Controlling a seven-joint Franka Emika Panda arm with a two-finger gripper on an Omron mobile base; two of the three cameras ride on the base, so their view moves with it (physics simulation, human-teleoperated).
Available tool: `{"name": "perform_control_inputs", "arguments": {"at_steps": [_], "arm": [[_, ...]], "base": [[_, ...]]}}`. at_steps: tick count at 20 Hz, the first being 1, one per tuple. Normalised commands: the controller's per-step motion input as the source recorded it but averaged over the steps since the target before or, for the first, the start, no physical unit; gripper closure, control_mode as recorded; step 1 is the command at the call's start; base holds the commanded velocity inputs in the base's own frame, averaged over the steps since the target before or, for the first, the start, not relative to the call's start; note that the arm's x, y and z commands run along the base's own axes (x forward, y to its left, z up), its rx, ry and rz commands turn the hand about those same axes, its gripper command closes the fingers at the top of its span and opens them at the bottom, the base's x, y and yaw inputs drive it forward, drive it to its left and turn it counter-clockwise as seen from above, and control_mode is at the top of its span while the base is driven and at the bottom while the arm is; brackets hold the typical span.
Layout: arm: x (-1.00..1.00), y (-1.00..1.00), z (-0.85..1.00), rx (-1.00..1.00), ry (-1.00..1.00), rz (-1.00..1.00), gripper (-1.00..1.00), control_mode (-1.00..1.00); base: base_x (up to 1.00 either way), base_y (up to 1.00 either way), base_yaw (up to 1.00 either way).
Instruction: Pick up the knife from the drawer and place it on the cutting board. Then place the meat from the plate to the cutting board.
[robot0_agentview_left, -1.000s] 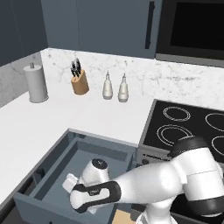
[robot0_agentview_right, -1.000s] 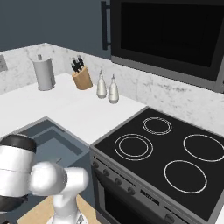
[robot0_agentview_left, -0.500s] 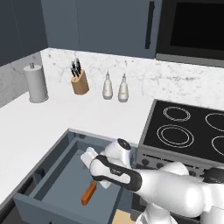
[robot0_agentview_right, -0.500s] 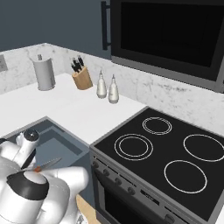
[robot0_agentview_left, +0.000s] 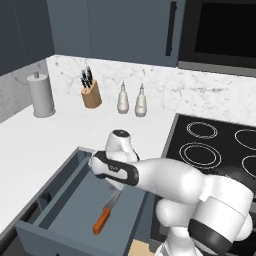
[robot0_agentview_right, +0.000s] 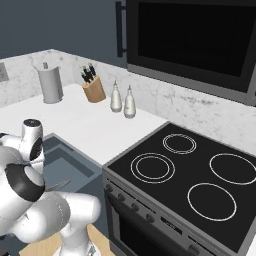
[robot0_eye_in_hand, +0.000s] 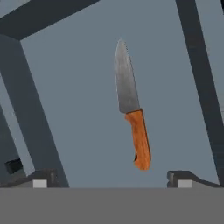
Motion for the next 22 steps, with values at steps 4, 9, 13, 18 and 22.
{"name": "perform_control_inputs", "arguments": {"at_steps": [4, 9, 13, 18, 22], "arm": [[-0.18, 0.02, -0.15, -0.31, 0.15, 0.35, -1.00, -1.00], [-0.56, -0.07, -0.03, -0.05, 0.00, 0.52, -1.00, -1.00], [-0.57, -0.01, -0.24, 0.00, -0.02, 0.47, -1.00, -1.00], [-0.63, -0.18, -0.09, 0.09, -0.04, 0.09, -1.00, -1.00], [-0.04, -0.12, -0.36, 0.18, -0.02, 0.00, -1.00, -1.00]], "base": [[0.00, 0.00, 0.00], [0.00, 0.00, 0.00], [0.00, 0.00, 0.00], [0.00, 0.00, 0.00], [0.00, 0.00, 0.00]]}}
